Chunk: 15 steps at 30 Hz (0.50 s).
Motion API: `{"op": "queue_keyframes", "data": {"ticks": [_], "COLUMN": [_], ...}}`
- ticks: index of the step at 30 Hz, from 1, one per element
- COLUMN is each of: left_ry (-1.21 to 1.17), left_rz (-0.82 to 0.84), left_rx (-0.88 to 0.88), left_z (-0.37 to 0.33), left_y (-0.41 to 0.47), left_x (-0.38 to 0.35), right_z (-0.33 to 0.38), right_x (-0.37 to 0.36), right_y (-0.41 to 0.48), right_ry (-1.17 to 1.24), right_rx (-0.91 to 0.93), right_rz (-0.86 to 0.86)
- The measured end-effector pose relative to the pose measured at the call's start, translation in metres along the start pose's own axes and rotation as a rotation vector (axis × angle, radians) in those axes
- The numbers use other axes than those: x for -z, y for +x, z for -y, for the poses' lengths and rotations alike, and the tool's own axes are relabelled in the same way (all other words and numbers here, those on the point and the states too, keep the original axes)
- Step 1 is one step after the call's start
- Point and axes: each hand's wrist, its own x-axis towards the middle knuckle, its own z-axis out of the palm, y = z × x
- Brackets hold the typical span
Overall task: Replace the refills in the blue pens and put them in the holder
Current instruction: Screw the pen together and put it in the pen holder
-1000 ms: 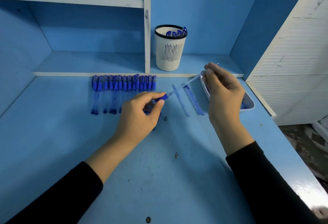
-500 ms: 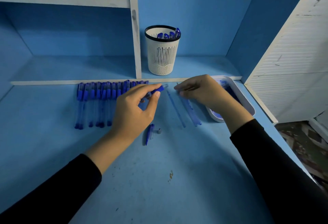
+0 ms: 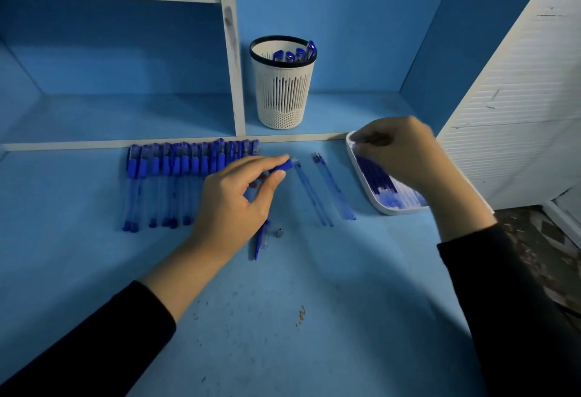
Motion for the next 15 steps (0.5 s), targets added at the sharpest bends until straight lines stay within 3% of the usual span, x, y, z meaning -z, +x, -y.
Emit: {"op": "queue_keyframes", "data": {"ticks": [3, 6, 15], "left_ry": [0.000, -0.004, -0.010], "left_rz": [0.026, 0.067, 0.105], "left_rx": [-0.030, -0.071, -0.084], "left_z": [-0.003, -0.005, -0.005], "left_y": [-0.001, -0.002, -0.003], "left_x": [0.001, 0.002, 0.003], "right_z": [-0.021, -0.036, -0.048], "right_x": [0.017, 0.021, 0.017], "right_y": [-0.004, -0.004, -0.003], "right_ry": [-0.136, -0.234, -0.207], "right_rx": [-0.045, -0.112, -0.144], "right_rz": [-0.047, 0.043, 0.056]}}
